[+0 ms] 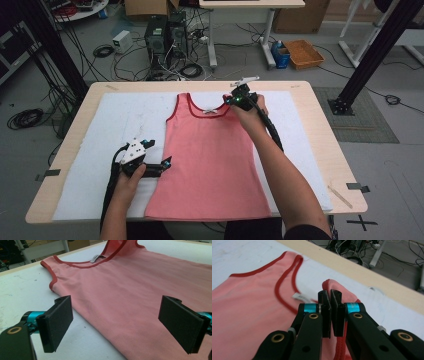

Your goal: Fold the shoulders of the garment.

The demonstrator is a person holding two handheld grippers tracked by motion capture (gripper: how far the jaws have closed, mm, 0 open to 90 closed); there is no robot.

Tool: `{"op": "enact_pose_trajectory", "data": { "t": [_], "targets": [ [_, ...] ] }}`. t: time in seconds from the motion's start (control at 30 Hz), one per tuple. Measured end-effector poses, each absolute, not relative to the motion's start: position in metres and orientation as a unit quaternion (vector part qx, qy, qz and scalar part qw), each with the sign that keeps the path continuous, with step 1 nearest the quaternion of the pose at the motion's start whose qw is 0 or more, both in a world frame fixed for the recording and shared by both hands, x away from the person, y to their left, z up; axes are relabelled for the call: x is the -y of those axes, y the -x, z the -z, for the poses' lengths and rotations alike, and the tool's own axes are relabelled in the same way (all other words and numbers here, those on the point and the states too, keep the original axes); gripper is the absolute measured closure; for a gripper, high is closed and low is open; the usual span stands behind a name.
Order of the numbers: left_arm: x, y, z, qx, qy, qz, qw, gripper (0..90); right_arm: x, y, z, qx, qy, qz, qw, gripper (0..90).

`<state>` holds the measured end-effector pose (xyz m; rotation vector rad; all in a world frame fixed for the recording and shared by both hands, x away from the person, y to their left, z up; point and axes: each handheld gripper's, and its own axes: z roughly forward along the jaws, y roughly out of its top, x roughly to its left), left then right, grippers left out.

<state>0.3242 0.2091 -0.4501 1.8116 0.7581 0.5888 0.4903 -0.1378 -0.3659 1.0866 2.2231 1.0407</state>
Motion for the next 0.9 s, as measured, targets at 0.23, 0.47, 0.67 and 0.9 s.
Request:
{"op": "enact_pose_trajectory", "data": {
  "t": [0.23, 0.47, 0.67, 0.9],
  "targets": [
    [-0.210, -0.325, 0.450, -0.320, -0.752, -0.242, 0.523, 12.3, 0.141, -0.444, 0.387, -0.805, -0.416, -0.371, 0.201, 65.4],
    [-0.209, -0.324, 0.450, -0.317, -0.757, -0.248, 0.516, 12.3, 0.143, -0.474, 0.385, -0.826, -0.394, -0.351, 0.198, 65.2],
    [-0.209, -0.324, 0.450, -0.318, -0.756, -0.249, 0.515, 12.3, 0.134, -0.484, 0.395, -0.855, -0.352, -0.340, 0.171, 61.7],
    [-0.209, -0.325, 0.450, -0.319, -0.755, -0.247, 0.516, 12.3, 0.135, -0.490, 0.409, -0.876, -0.348, -0.295, 0.155, 85.6]
  ]
}}
